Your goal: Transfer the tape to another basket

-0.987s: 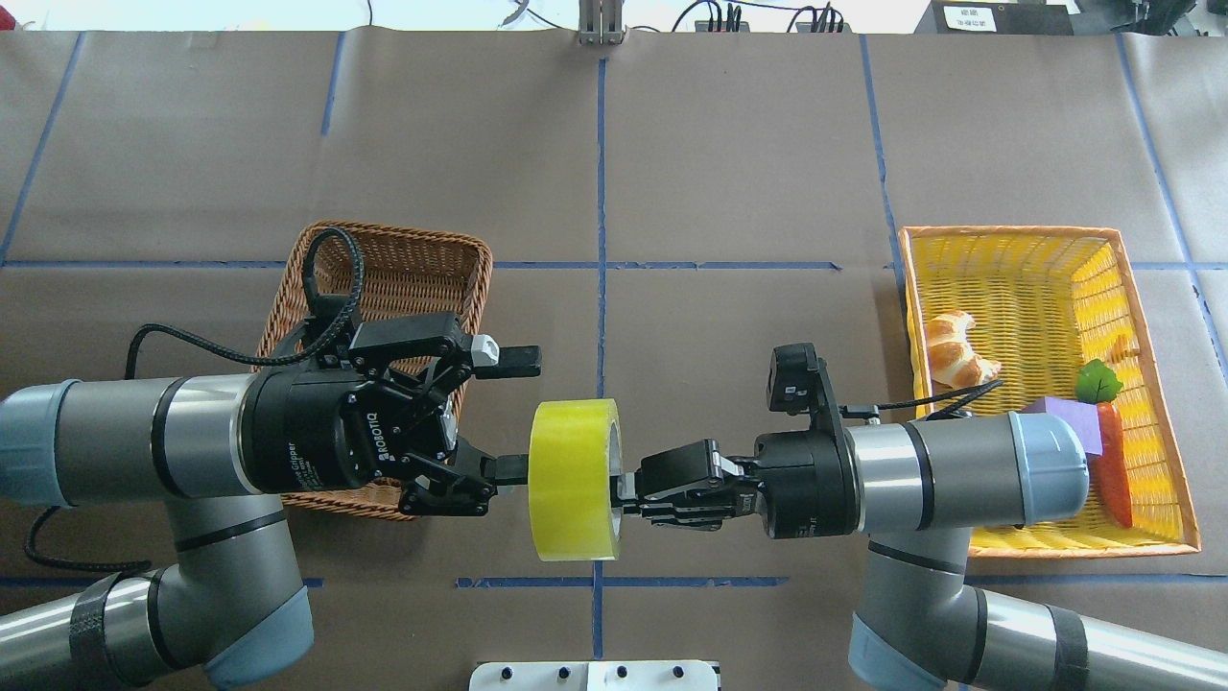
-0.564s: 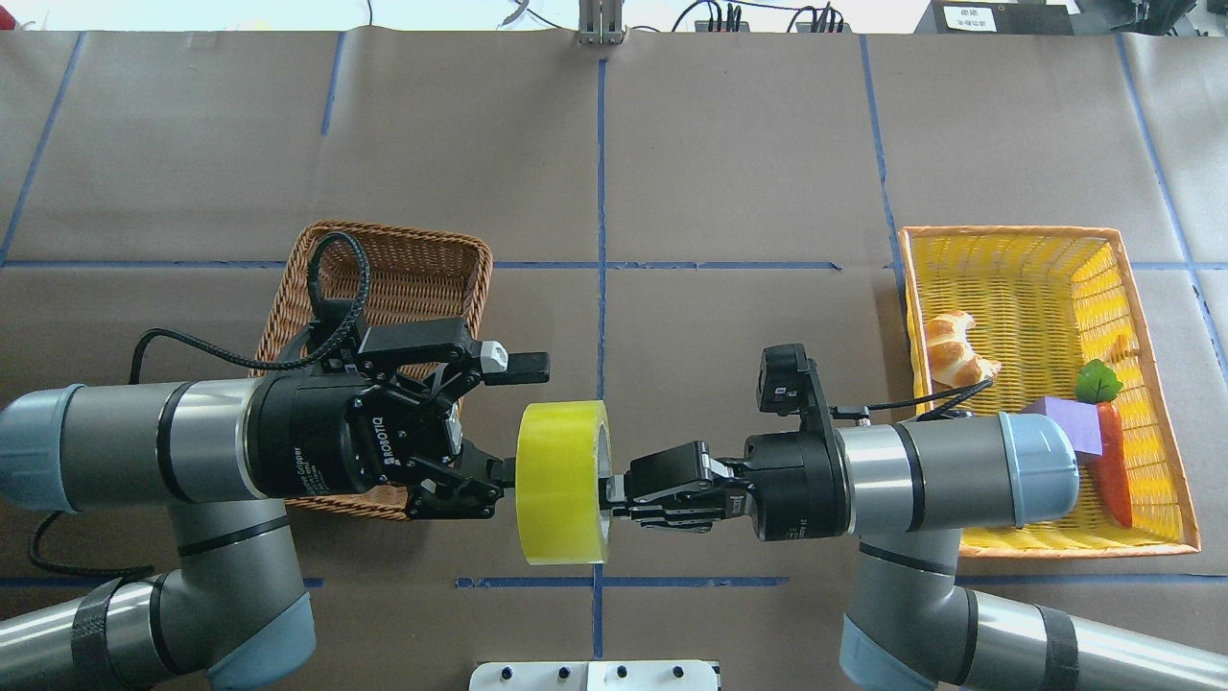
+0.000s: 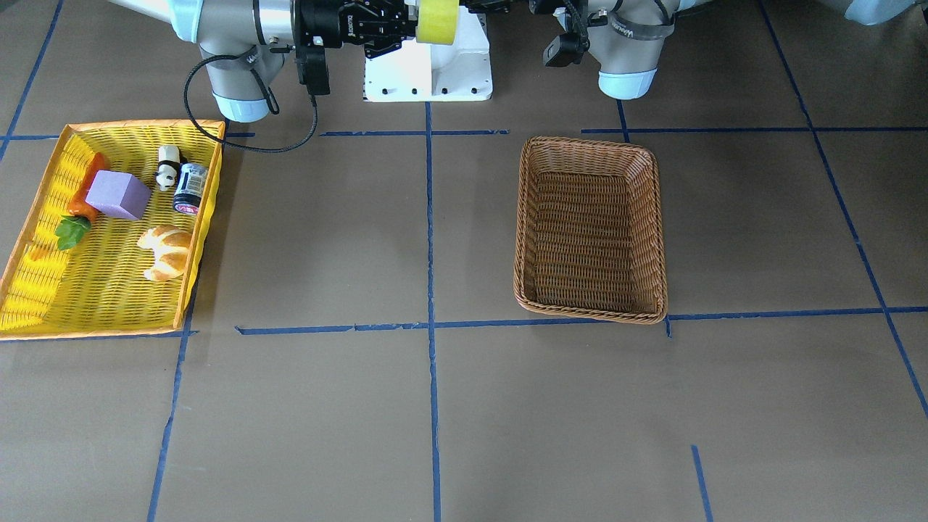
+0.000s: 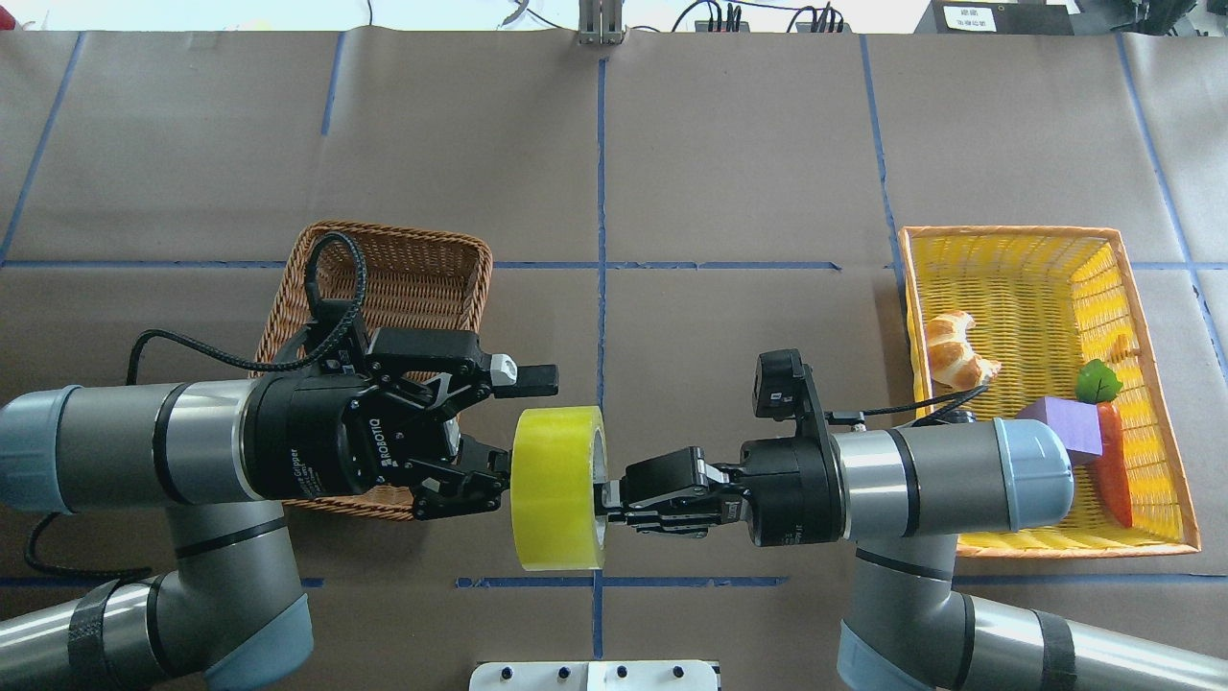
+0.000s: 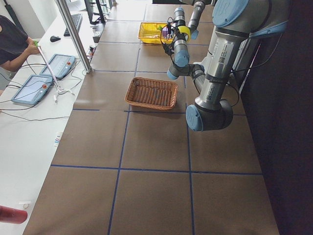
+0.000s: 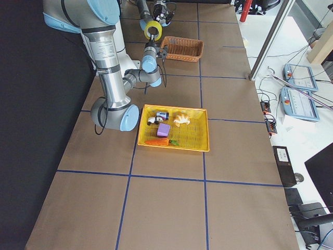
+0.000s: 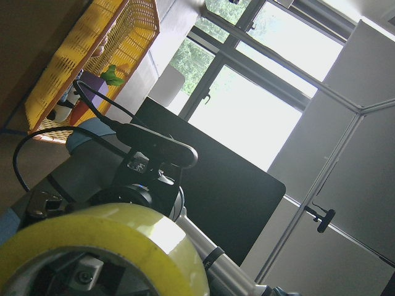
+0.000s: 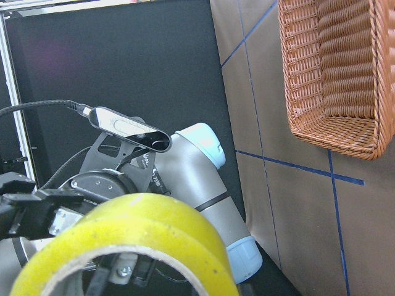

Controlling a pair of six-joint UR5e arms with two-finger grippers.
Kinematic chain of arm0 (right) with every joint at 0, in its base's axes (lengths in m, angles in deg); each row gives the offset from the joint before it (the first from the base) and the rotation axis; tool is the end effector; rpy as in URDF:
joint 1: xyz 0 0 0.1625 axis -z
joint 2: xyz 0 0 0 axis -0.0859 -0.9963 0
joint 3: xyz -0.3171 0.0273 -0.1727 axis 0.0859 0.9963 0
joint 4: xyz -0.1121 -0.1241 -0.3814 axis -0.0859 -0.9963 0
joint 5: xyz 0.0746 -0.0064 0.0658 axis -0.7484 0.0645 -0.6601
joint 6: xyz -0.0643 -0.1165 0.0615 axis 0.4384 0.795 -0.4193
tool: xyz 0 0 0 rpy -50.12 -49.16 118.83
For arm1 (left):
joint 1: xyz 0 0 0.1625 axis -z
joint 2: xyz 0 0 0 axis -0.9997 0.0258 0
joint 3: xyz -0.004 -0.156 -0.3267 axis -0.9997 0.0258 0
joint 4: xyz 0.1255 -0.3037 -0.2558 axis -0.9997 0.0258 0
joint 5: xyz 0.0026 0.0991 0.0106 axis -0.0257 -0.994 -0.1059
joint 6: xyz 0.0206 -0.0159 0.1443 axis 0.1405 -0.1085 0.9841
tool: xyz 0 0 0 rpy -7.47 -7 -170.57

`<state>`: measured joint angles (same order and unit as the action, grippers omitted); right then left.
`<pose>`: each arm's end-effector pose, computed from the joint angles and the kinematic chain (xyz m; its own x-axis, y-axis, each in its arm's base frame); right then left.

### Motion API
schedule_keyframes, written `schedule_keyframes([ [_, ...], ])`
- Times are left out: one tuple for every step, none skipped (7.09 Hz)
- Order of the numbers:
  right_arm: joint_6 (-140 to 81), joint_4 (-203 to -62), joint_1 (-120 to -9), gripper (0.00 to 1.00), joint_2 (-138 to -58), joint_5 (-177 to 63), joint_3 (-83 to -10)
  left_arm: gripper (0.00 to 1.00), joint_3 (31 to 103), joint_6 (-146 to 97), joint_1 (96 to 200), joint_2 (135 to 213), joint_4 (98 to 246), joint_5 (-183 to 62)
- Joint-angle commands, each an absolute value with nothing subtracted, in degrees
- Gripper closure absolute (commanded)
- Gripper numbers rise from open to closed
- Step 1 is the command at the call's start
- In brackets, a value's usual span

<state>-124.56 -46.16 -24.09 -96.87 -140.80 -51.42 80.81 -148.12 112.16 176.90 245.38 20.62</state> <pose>-0.4617 -0.2566 0.1373 -0.5992 0.1626 0.7839 0.1247 0.9862 -0.1092 0.3959 -0.2845 0.0854 -0.6393 -0.5139 -0.5721 -0.3267 0.8550 -0.4029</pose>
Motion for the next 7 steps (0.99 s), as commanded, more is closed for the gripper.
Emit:
schedule_keyframes([
  [-124.6,-46.0,-23.8,0.0,-96.9,-139.9,-51.5,0.83,81.2,-148.0,112.2,176.5,243.9,20.9],
  [-124.5,-46.0,-23.8,0.0,-96.9,-138.7,-51.7,0.91,81.4,-148.0,112.2,176.5,243.8,20.9],
  [-124.5,-46.0,-23.7,0.0,-96.9,-138.3,-51.8,0.92,81.4,-148.0,112.2,176.5,243.8,21.0],
  [-124.5,-46.0,-23.8,0.0,-96.9,-138.3,-51.8,0.92,81.5,-148.0,112.2,176.5,243.8,21.1],
  [-124.5,-46.0,-23.7,0.0,-96.9,-138.3,-51.7,0.92,81.6,-148.0,112.2,176.5,243.8,21.1],
  [-124.5,-46.1,-23.8,0.0,-97.0,-138.3,-51.7,0.92,82.6,-148.0,112.8,176.3,243.8,21.3],
  [-124.5,-46.0,-24.0,0.0,-97.4,-138.4,-51.8,0.92,85.3,-148.0,113.0,172.8,243.7,22.6],
])
